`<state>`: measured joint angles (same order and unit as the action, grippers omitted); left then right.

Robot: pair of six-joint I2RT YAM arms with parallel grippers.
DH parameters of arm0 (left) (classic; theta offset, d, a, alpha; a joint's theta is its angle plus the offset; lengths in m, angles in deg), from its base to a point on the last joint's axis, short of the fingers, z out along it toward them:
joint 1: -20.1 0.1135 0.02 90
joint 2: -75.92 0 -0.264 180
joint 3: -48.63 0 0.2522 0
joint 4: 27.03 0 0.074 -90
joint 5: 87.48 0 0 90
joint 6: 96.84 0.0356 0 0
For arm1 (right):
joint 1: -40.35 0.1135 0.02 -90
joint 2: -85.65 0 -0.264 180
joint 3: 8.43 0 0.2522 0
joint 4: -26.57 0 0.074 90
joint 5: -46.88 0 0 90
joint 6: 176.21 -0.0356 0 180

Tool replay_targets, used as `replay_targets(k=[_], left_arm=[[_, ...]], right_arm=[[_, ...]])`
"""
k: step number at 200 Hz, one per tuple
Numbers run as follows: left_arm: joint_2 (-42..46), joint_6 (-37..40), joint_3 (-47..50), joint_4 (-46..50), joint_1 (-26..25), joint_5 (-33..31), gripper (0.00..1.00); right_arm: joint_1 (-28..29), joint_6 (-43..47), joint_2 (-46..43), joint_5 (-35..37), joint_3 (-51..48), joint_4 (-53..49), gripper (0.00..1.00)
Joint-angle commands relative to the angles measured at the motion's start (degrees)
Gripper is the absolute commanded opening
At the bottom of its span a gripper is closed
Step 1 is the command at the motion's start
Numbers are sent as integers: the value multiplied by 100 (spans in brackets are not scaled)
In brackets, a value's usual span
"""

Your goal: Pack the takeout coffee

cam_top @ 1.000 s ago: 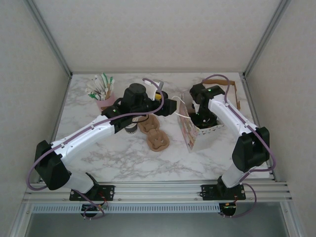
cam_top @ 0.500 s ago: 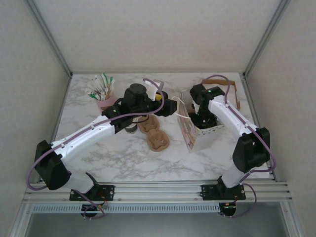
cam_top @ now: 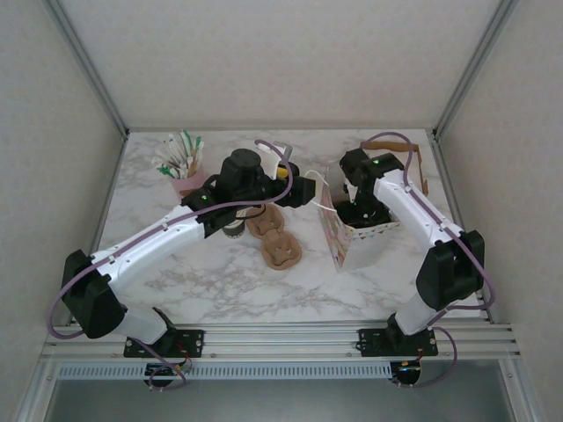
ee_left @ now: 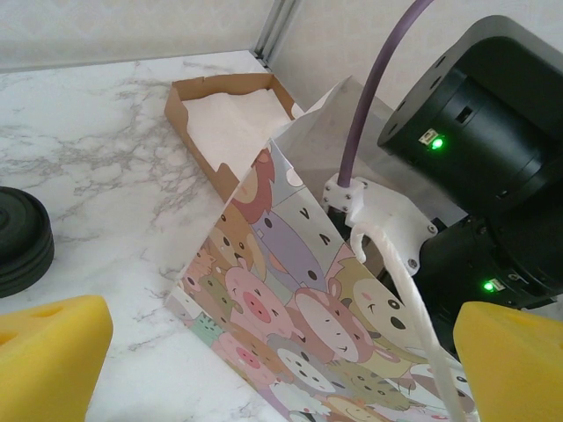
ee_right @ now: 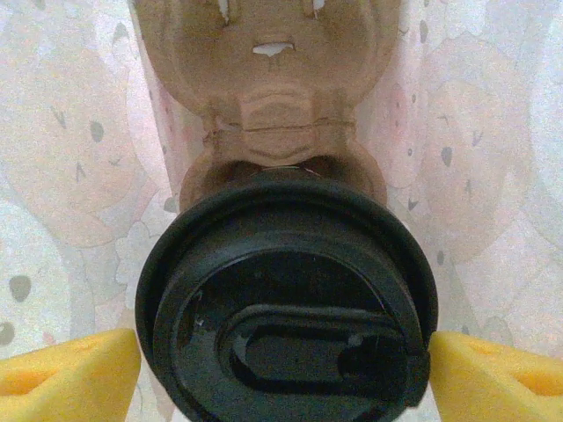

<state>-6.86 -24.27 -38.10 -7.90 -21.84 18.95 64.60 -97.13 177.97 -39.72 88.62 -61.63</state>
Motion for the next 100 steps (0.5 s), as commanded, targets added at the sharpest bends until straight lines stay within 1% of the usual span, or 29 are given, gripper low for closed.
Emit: replay_targets(k=[1,100], left_arm=[[-1,-59,-29,-106,-69,-77,100],[-23,-59,-77,-93,-103,-79,100]], right_arm=[[-29,-65,-211,96,214,-247,87],[-34,-121,-370,54,445,-426,89]])
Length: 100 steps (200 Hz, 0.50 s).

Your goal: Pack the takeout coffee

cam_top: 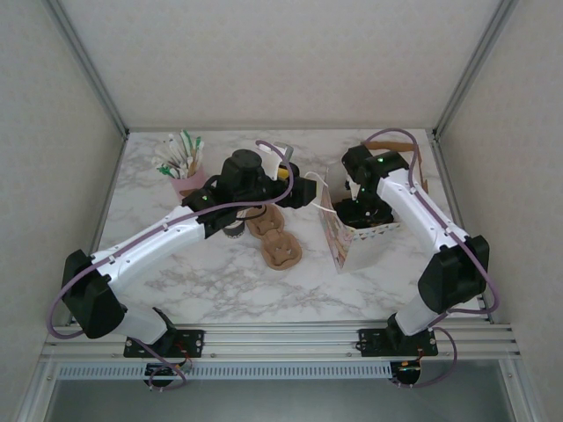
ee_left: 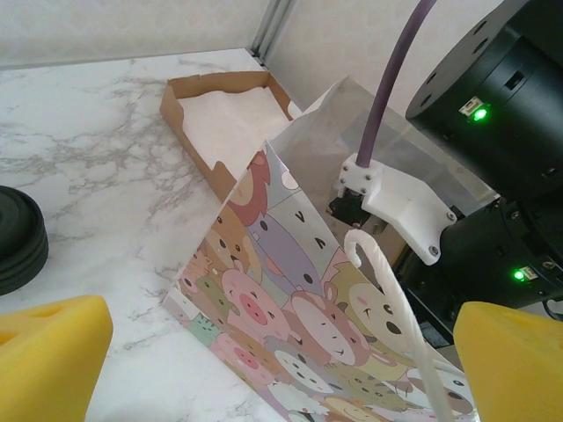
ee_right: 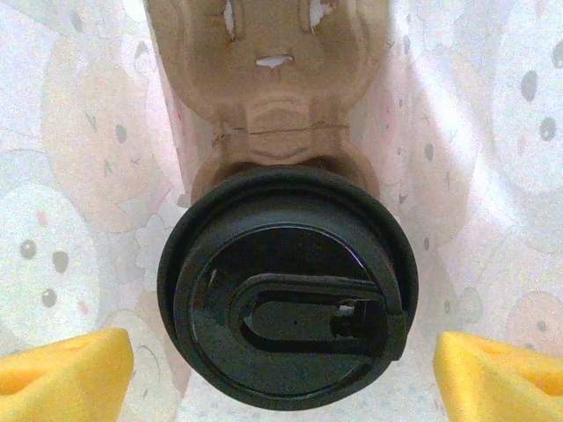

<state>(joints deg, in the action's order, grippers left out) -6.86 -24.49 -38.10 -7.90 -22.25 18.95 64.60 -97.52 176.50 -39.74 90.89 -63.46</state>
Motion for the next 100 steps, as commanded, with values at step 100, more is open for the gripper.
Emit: replay_targets(k=[100], left_arm=[[-18,-19,-113,-80,-81,-96,100]], right_arm=[[-27,-152,-375,-44,410,-235,90]])
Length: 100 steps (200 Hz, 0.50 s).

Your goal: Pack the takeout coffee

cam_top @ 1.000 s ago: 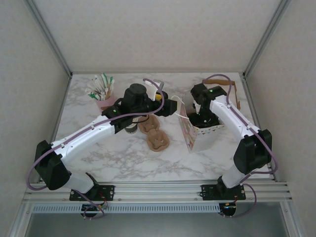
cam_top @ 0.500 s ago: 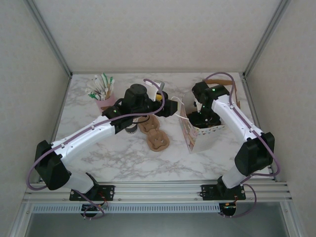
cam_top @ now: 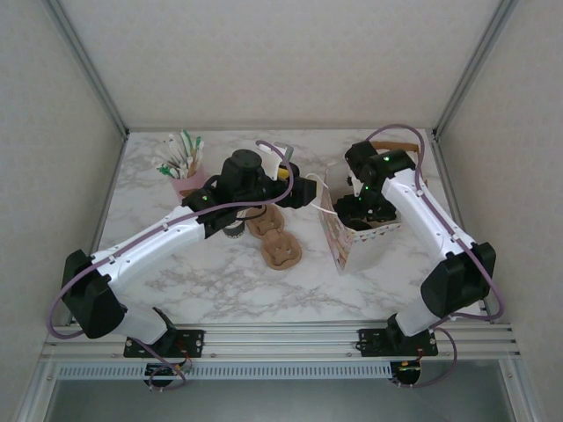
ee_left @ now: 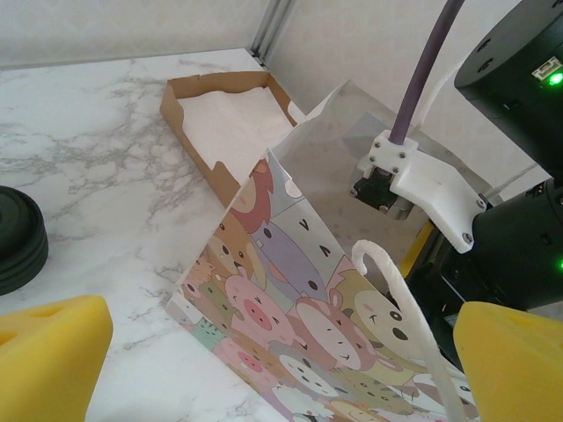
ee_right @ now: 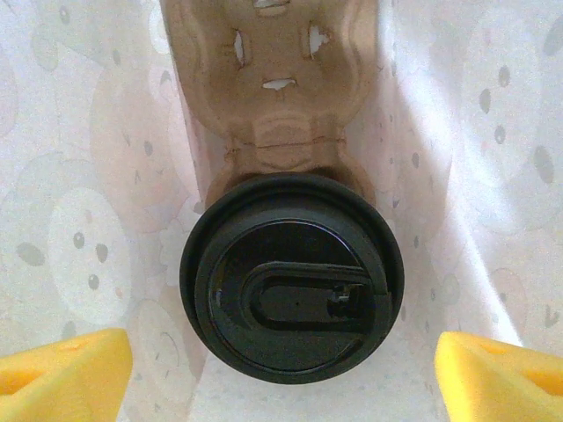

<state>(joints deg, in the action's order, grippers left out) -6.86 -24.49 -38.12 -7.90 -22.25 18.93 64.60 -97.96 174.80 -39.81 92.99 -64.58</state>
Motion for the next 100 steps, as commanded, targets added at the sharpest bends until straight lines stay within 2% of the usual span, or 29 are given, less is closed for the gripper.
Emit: replay_targets(k=[1,100], left_arm=[[-18,-19,-110,-80,-76,-94,100],[-36,-19,-169,-58,-89,-129,100]], right_arm=[[-31,-108,-204,-35,204,-121,90],[-33,-169,-344,0,381,-154,90]])
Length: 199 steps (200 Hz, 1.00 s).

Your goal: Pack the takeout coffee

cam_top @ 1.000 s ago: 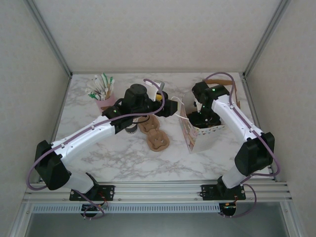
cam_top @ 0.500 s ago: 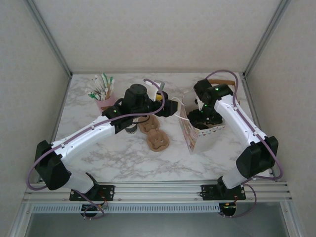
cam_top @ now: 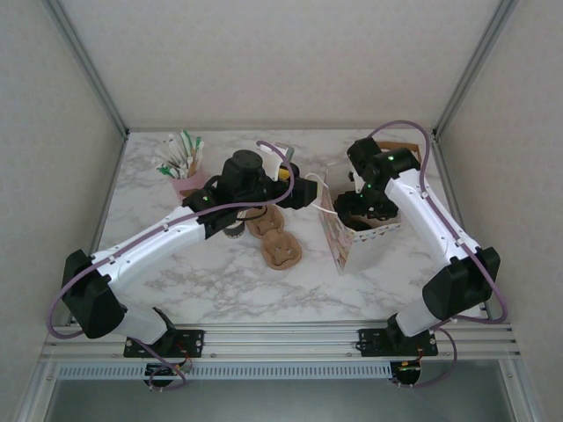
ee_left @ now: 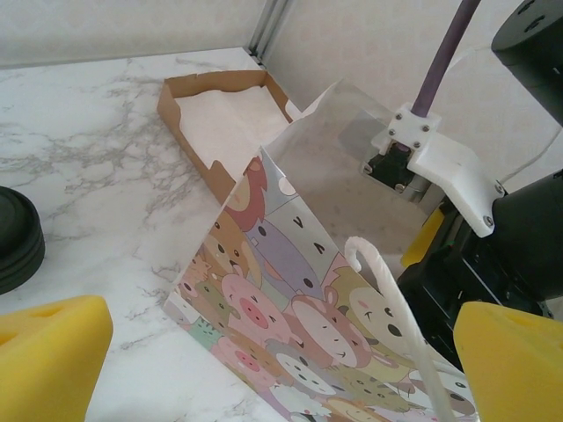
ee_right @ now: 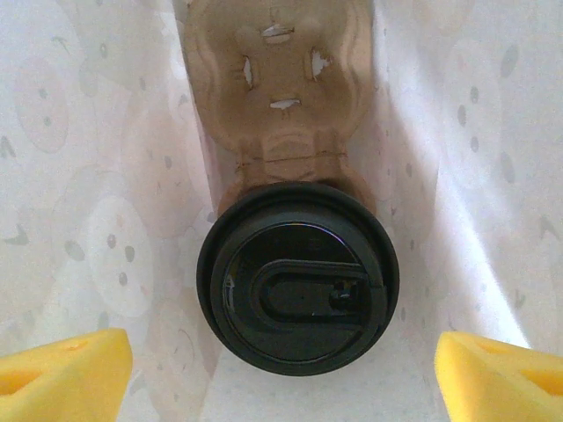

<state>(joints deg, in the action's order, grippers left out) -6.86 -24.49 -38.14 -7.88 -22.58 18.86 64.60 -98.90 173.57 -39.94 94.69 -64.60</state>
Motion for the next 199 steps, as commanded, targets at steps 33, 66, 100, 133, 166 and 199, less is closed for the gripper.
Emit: replay_targets(k=[33,66,100,133,166,199], left_arm=[[-36,-19,-196,-65,-64,-131,100],[-10,-19,-213,-82,-65,-142,100],[49,-19,-197,-132,-65,-149,100],[139,-19,-165,-196,-74,-167,100],[231,-32,-119,-278,-76,-191,100],[384,-68,-26,-384,-83,-251,100]], right_arm=[[-28,-111,-351,25,288,-165,90],[-33,-137,-482,41,363,-125,90],[-26,-164,-631,-24,430,-55,89],[-32,-189,-801,-61,477,2,89],[-28,-197,-957,-117,462,75,87],[-33,-204,-1219,-131,443,259,86]])
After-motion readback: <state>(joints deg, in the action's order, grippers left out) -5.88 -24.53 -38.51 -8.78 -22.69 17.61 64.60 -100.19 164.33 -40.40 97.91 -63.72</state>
